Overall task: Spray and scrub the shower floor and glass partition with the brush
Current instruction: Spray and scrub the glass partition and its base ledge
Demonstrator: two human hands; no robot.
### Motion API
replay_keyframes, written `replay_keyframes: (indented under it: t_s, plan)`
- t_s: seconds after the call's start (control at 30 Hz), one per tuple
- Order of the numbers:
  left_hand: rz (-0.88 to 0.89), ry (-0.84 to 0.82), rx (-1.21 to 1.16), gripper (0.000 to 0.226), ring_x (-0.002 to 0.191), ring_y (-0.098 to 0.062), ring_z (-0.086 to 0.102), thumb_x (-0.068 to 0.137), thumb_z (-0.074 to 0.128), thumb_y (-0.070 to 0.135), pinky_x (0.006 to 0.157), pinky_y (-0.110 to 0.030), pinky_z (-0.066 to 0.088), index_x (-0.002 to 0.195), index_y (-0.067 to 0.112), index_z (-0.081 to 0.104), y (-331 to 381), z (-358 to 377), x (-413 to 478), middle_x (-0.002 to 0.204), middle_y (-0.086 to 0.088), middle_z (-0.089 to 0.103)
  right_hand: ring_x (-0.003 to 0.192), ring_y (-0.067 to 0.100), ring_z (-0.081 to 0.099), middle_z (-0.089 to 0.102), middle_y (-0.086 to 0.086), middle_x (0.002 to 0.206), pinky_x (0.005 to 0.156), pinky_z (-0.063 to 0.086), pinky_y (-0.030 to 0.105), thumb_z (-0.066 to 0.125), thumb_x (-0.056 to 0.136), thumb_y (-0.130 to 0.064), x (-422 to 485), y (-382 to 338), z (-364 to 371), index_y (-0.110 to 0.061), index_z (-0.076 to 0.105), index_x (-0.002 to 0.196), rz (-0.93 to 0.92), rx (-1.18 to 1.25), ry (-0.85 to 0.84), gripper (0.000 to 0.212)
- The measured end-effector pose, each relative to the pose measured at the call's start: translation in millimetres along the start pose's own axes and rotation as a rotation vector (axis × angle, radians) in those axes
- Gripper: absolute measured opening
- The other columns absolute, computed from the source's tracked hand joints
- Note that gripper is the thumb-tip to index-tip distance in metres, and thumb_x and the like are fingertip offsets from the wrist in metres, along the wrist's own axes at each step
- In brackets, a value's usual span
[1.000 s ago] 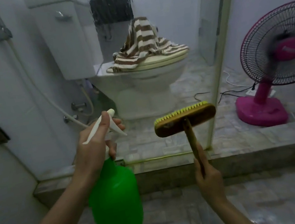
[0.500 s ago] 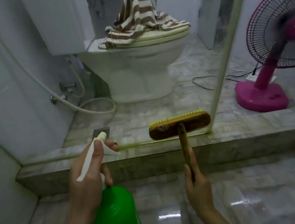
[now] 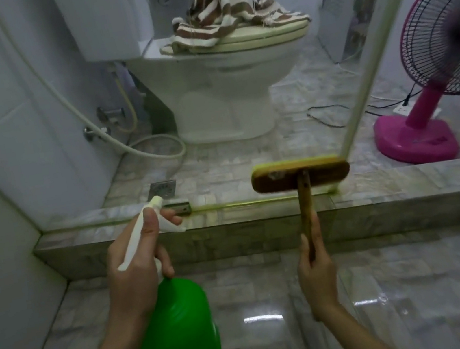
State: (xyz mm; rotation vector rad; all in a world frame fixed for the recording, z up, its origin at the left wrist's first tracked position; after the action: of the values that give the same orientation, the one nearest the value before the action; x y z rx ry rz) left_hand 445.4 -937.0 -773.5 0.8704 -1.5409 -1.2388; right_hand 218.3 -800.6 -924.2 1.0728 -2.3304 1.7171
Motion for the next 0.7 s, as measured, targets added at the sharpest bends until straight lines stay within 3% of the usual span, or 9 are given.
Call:
replay_keyframes:
  t_s: [0.13,0.23,0.33,0.43,0.53,0.63,0.7]
  plan:
    - [0.003,0.009,0.036,0.04,0.036,-0.013,0.045,0.104,0.042,0.043,0.041,-0.021,0.04,0.096,0.019,0.073,-4.0,0.4,1.5,0.099,-0.001,0.075,0.04,0.006,0.033,0.033,-0.011,0.053,0.04,0.029,0.015,0.038,0.102,-0.027,72.0,-61.0,5.4,-0.028,0.018,0.151,-0.211,0.025,0.123,0.052]
    - [0.011,0.018,0.03,0.042,0.036,-0.012,0.045,0.107,0.042,0.039,0.039,-0.02,0.039,0.094,0.013,0.072,-2.6,0.7,2.8,0.098,-0.001,0.075,0.041,0.008,0.034,0.051,0.0,0.061,0.043,0.032,0.019,0.039,0.102,-0.028,68.9,-52.3,8.6,-0.038,0.014,0.151,-0.229,0.001,0.139,0.056]
    - [0.003,0.038,-0.01,0.046,0.036,-0.012,0.045,0.101,0.044,0.045,0.039,-0.021,0.039,0.103,0.009,0.073,-1.9,-0.7,4.1,0.1,-0.004,0.075,0.041,0.012,0.04,0.059,0.011,0.067,0.043,0.033,0.02,0.032,0.101,-0.046,11.8,1.0,1.7,-0.052,0.011,0.148,-0.149,-0.12,-0.058,0.052]
    - [0.002,0.037,-0.022,0.054,0.036,-0.012,0.045,0.099,0.044,0.047,0.039,-0.021,0.04,0.114,0.002,0.07,-2.2,-1.8,3.3,0.101,-0.007,0.075,0.04,0.008,0.034,0.047,-0.005,0.055,0.041,0.028,0.02,0.03,0.099,-0.049,-14.2,8.3,-4.0,-0.054,0.011,0.147,-0.093,-0.157,-0.155,0.051]
    - [-0.007,0.042,-0.016,0.05,0.036,-0.012,0.045,0.102,0.044,0.046,0.039,-0.02,0.04,0.111,0.004,0.071,-4.0,-3.6,1.8,0.102,-0.007,0.075,0.041,0.007,0.036,0.036,-0.013,0.055,0.041,0.032,0.018,0.035,0.1,-0.041,36.5,-52.1,9.8,-0.047,0.016,0.148,-0.262,-0.049,-0.098,0.052]
    - [-0.002,0.044,0.017,0.041,0.036,-0.012,0.045,0.106,0.043,0.041,0.04,-0.021,0.04,0.097,0.015,0.073,-2.5,-6.3,0.5,0.102,-0.006,0.076,0.041,0.01,0.035,0.037,-0.004,0.053,0.041,0.03,0.021,0.036,0.103,-0.032,96.7,-110.0,21.4,-0.028,0.016,0.151,-0.371,-0.009,0.068,0.052]
    - [0.012,0.058,0.016,0.04,0.036,-0.011,0.045,0.107,0.042,0.04,0.04,-0.02,0.04,0.09,0.025,0.075,3.7,-9.5,-0.3,0.099,-0.002,0.076,0.042,0.01,0.036,0.038,-0.005,0.055,0.042,0.03,0.022,0.036,0.103,-0.032,92.6,-101.9,25.1,-0.039,0.011,0.151,-0.366,0.006,0.094,0.054]
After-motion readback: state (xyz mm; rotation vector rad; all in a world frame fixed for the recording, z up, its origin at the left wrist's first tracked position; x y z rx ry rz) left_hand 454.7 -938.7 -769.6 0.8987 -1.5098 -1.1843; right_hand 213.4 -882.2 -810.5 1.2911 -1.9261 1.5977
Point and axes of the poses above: each hand's wrist, its own x-axis towards the middle knuckle, its own z-axis out of the palm, y = z × x, the point moved 3 cm from there along x, towards the middle knuckle
